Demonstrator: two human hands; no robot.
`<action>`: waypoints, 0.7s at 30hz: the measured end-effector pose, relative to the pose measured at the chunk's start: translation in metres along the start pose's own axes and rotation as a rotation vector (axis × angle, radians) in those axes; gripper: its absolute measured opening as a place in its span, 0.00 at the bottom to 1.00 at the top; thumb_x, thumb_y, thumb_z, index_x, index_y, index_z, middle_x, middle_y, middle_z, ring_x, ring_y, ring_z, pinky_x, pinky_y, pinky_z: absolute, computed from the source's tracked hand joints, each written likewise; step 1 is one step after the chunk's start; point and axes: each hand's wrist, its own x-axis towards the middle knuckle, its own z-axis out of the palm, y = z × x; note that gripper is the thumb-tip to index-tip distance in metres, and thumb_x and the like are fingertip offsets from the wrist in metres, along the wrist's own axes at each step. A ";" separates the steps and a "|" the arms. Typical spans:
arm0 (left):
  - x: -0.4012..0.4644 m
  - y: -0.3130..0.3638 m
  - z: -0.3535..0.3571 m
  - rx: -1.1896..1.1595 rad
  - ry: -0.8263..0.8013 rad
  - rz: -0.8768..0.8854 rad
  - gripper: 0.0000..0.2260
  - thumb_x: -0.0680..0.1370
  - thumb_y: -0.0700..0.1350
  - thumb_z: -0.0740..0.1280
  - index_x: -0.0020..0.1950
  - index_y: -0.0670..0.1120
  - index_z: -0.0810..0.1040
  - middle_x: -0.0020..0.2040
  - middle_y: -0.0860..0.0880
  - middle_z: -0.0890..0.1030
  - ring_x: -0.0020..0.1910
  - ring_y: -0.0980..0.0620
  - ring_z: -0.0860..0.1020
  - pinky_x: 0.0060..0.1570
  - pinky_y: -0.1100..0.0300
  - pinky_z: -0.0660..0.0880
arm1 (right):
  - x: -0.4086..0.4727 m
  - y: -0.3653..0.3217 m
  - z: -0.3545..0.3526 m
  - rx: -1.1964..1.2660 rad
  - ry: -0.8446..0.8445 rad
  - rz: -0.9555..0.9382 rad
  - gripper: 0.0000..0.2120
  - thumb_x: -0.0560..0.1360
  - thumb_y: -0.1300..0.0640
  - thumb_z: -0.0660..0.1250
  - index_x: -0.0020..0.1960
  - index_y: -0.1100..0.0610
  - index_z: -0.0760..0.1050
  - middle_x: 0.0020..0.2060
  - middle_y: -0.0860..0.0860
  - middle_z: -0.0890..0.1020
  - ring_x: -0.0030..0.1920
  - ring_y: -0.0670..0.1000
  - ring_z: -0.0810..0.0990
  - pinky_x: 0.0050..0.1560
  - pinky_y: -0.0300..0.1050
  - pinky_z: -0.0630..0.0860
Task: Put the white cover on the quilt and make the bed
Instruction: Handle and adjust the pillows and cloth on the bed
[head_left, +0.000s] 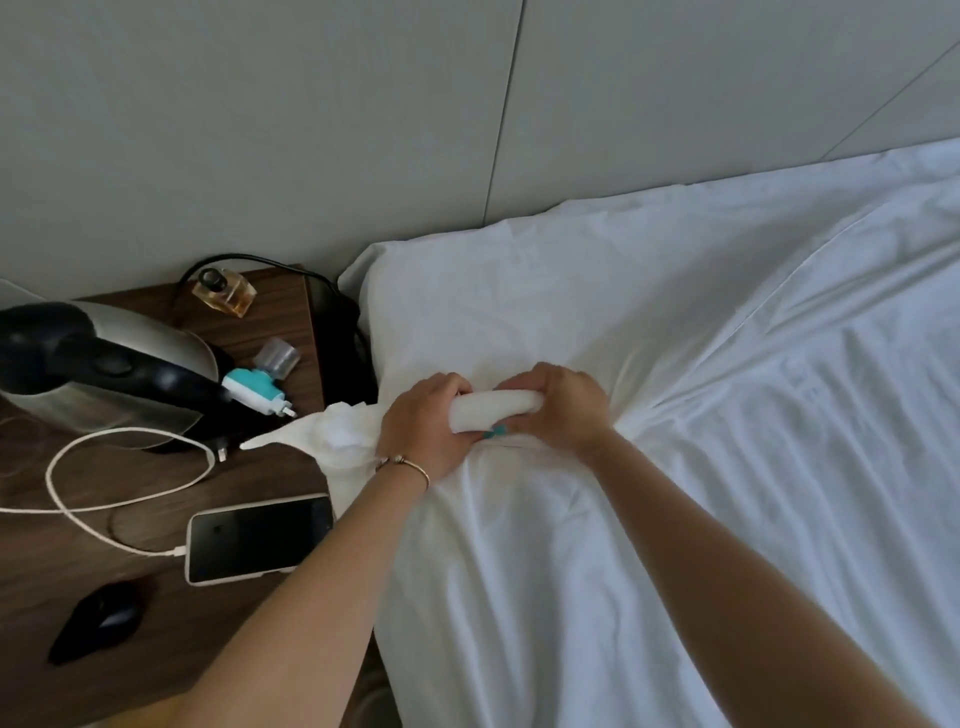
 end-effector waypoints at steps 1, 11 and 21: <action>-0.007 -0.001 0.005 0.006 0.046 0.030 0.19 0.64 0.55 0.78 0.49 0.52 0.76 0.45 0.53 0.77 0.44 0.49 0.76 0.38 0.57 0.69 | -0.008 0.003 0.007 0.010 0.062 -0.023 0.18 0.63 0.41 0.78 0.52 0.36 0.81 0.46 0.43 0.81 0.48 0.47 0.79 0.50 0.43 0.72; -0.070 0.011 -0.004 -0.294 -0.040 -0.042 0.16 0.73 0.62 0.62 0.50 0.54 0.82 0.46 0.58 0.78 0.47 0.56 0.76 0.46 0.64 0.68 | -0.076 0.038 0.047 -0.029 0.314 -0.189 0.23 0.64 0.27 0.63 0.54 0.35 0.81 0.43 0.40 0.72 0.46 0.45 0.71 0.51 0.39 0.59; -0.062 0.015 -0.010 0.223 -0.286 -0.026 0.33 0.65 0.72 0.68 0.65 0.59 0.69 0.60 0.55 0.73 0.62 0.50 0.70 0.61 0.54 0.64 | -0.096 0.015 0.015 -0.228 0.064 -0.008 0.15 0.65 0.36 0.74 0.46 0.43 0.77 0.42 0.41 0.77 0.50 0.49 0.76 0.51 0.45 0.64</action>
